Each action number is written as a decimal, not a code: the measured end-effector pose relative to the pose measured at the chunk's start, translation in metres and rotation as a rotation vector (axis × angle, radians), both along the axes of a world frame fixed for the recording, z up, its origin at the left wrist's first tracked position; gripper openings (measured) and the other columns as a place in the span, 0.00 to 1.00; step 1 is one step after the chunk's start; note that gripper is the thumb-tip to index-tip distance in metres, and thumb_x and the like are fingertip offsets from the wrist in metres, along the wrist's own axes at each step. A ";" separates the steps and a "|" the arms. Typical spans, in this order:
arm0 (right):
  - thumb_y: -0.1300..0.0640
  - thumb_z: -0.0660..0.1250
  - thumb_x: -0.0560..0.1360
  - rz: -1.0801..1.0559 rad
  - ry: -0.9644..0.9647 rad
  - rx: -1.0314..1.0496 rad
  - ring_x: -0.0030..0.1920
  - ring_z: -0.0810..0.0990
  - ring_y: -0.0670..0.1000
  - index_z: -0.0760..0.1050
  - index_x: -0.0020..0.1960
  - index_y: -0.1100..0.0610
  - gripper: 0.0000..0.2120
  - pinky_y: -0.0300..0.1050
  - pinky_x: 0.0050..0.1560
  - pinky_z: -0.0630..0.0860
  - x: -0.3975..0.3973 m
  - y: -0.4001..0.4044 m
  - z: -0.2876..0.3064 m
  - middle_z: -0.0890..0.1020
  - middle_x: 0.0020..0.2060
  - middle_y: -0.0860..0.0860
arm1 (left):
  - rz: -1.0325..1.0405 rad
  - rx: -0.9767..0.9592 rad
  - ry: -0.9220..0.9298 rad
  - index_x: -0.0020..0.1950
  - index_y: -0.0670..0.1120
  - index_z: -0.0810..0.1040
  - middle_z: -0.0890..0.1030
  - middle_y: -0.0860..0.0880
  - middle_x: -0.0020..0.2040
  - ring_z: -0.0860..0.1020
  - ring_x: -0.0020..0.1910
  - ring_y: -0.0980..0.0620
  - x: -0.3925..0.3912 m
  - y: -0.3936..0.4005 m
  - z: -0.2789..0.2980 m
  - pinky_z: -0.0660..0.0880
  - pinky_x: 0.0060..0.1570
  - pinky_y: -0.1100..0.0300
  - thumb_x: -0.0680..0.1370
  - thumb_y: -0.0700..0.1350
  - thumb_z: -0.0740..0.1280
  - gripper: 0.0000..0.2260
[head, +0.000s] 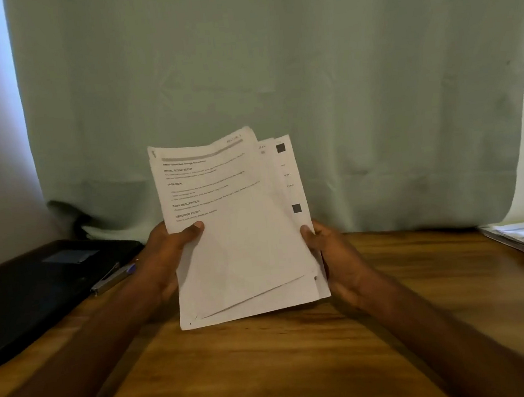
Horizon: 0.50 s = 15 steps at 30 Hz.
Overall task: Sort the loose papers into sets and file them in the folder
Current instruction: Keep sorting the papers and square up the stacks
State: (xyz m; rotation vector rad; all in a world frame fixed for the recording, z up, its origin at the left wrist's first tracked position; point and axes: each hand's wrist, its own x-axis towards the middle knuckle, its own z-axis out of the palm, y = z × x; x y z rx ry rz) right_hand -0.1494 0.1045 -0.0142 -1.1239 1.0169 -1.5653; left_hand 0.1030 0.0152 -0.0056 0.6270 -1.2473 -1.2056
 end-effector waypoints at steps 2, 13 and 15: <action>0.42 0.60 0.83 0.086 -0.126 0.022 0.59 0.84 0.61 0.78 0.67 0.53 0.20 0.65 0.64 0.77 0.003 0.005 0.006 0.85 0.59 0.58 | 0.092 -0.061 -0.048 0.69 0.47 0.76 0.83 0.48 0.63 0.81 0.61 0.44 -0.006 0.006 0.002 0.75 0.66 0.37 0.80 0.38 0.70 0.18; 0.56 0.74 0.76 -0.181 0.281 -0.322 0.53 0.86 0.48 0.79 0.59 0.48 0.14 0.46 0.54 0.82 0.005 0.020 0.030 0.87 0.54 0.48 | 0.158 -0.469 -0.204 0.72 0.47 0.72 0.81 0.51 0.65 0.80 0.64 0.52 -0.014 0.035 0.031 0.80 0.62 0.48 0.70 0.46 0.78 0.32; 0.56 0.74 0.76 -0.202 0.307 -0.310 0.52 0.86 0.49 0.80 0.58 0.47 0.12 0.49 0.56 0.82 0.005 0.019 0.029 0.87 0.54 0.48 | 0.117 -0.418 -0.178 0.70 0.47 0.74 0.83 0.50 0.63 0.82 0.61 0.51 -0.014 0.036 0.030 0.81 0.60 0.48 0.71 0.45 0.79 0.30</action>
